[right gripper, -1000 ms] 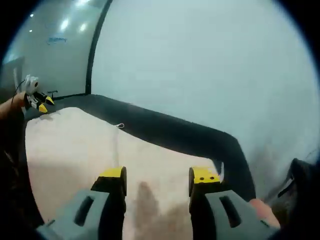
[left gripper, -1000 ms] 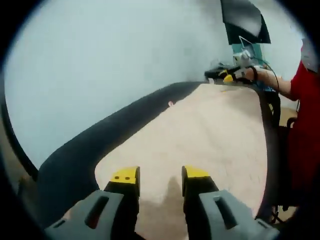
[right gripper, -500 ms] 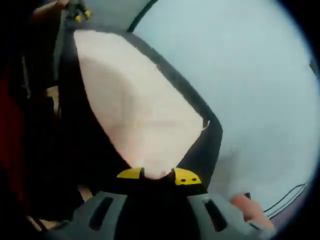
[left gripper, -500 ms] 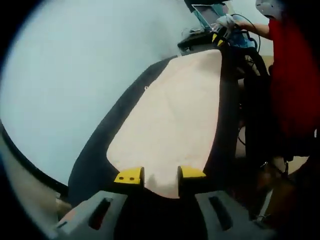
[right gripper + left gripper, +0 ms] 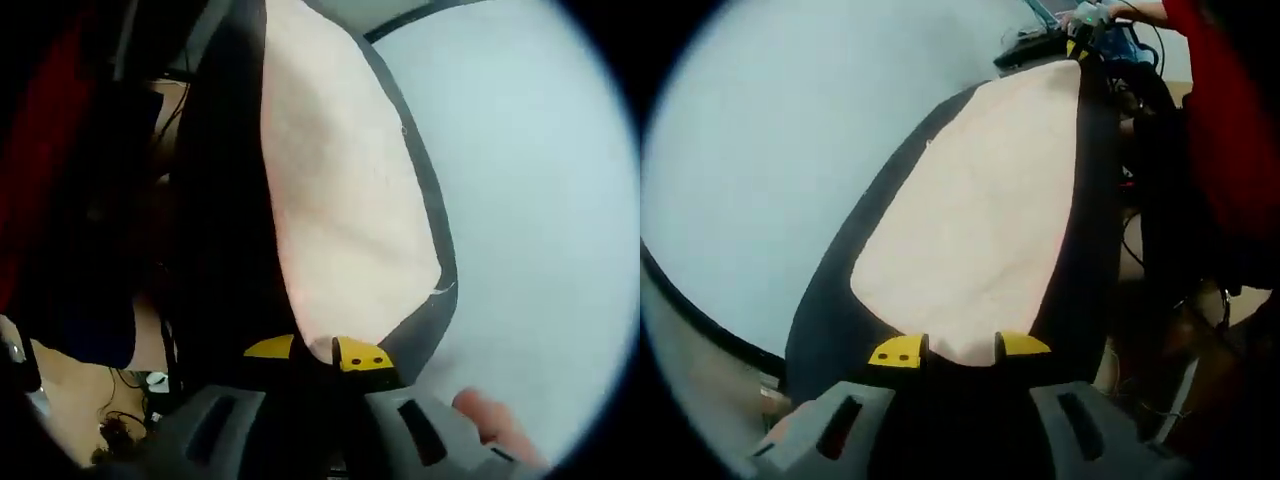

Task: Fold the towel on the table until its edges align and the towel forms a compact rectangular stack.

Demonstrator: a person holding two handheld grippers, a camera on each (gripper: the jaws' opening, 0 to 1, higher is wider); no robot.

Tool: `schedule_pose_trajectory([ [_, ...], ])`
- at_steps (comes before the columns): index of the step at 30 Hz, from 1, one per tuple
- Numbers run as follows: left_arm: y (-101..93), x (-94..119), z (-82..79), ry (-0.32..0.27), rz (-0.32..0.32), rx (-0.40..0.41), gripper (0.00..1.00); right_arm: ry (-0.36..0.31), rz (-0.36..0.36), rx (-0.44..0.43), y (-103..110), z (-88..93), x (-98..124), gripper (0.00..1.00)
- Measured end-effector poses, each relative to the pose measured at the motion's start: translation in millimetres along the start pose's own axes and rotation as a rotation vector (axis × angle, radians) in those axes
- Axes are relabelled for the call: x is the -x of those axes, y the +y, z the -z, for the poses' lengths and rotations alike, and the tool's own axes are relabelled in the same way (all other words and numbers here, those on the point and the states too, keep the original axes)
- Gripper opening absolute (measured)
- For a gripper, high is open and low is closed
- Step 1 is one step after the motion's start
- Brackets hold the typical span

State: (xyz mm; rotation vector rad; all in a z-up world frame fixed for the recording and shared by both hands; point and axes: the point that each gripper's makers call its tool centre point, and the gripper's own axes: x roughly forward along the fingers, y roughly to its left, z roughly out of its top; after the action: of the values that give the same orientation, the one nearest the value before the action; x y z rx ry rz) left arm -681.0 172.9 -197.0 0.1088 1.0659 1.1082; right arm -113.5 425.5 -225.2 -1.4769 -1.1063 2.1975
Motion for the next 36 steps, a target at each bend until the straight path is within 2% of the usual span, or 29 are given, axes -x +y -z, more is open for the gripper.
schedule_pose_trajectory([
  [2,2.9,3.4,0.2,-0.003,-0.004,-0.012,0.28,-0.010,-0.016,0.018,7.4,-3.1,-1.1,0.00],
  [4,8.4,5.2,0.7,0.000,-0.024,-0.033,0.28,-0.016,-0.001,0.074,6.2,-6.5,1.1,0.00],
  [6,12.2,2.8,5.3,0.015,-0.031,-0.046,0.28,-0.036,0.026,0.019,1.6,-9.0,3.3,0.00],
  [7,9.9,1.9,6.9,0.025,-0.017,-0.053,0.28,-0.043,0.018,-0.030,2.0,-9.4,4.5,0.00],
  [9,4.1,1.9,9.5,0.040,0.021,-0.079,0.28,-0.042,-0.004,-0.048,2.0,-7.8,6.5,0.00],
  [11,6.3,1.2,10.8,0.063,0.018,-0.113,0.23,-0.052,-0.004,-0.067,-0.4,-7.9,8.5,0.00],
  [12,2.8,0.6,12.7,0.089,0.040,-0.124,0.17,-0.060,-0.004,-0.111,-1.1,-7.6,8.0,0.00],
  [13,-5.7,0.7,14.3,0.110,0.090,-0.158,0.16,-0.058,-0.015,-0.148,-0.3,-6.9,7.9,0.00],
  [14,-7.5,0.0,13.3,0.108,0.096,-0.166,0.18,-0.063,-0.011,-0.167,-2.1,-4.8,6.2,0.00],
  [17,-12.1,-1.2,10.5,0.101,0.123,-0.155,0.19,-0.072,-0.003,-0.166,-5.9,-4.8,7.5,0.00],
  [19,-11.2,-6.1,16.5,0.144,0.124,-0.184,0.19,-0.091,0.015,-0.198,-11.2,-7.3,7.9,0.00],
  [21,-15.7,-11.9,19.4,0.157,0.148,-0.189,0.19,-0.087,0.014,-0.233,-13.9,-6.3,6.8,0.00],
  [24,-19.2,-19.1,22.2,0.168,0.182,-0.200,0.14,-0.083,0.012,-0.234,-13.8,-5.9,5.1,0.00],
  [26,-17.0,-19.0,18.5,0.166,0.187,-0.185,0.06,-0.077,0.005,-0.230,-12.3,-6.5,4.7,0.00],
  [28,-16.0,-18.2,14.3,0.159,0.189,-0.179,0.06,-0.086,0.010,-0.217,-14.2,-8.1,6.9,0.00],
  [31,-10.2,-12.8,-2.8,0.116,0.170,-0.157,0.05,-0.093,0.020,-0.234,-23.4,-6.4,11.7,0.00],
  [32,-10.2,-10.0,-12.1,0.075,0.179,-0.162,0.05,-0.102,0.029,-0.270,-28.6,-7.6,15.1,0.00],
  [33,-4.0,-6.0,-17.4,0.054,0.162,-0.167,0.05,-0.105,0.028,-0.302,-33.1,-7.6,17.7,0.00],
  [35,6.9,1.6,-22.6,0.051,0.157,-0.159,0.05,-0.098,0.019,-0.301,-43.7,-6.2,21.8,0.00],
  [36,19.7,3.9,-26.0,0.044,0.120,-0.171,0.05,-0.098,0.034,-0.287,-55.2,-5.8,23.7,0.00],
])
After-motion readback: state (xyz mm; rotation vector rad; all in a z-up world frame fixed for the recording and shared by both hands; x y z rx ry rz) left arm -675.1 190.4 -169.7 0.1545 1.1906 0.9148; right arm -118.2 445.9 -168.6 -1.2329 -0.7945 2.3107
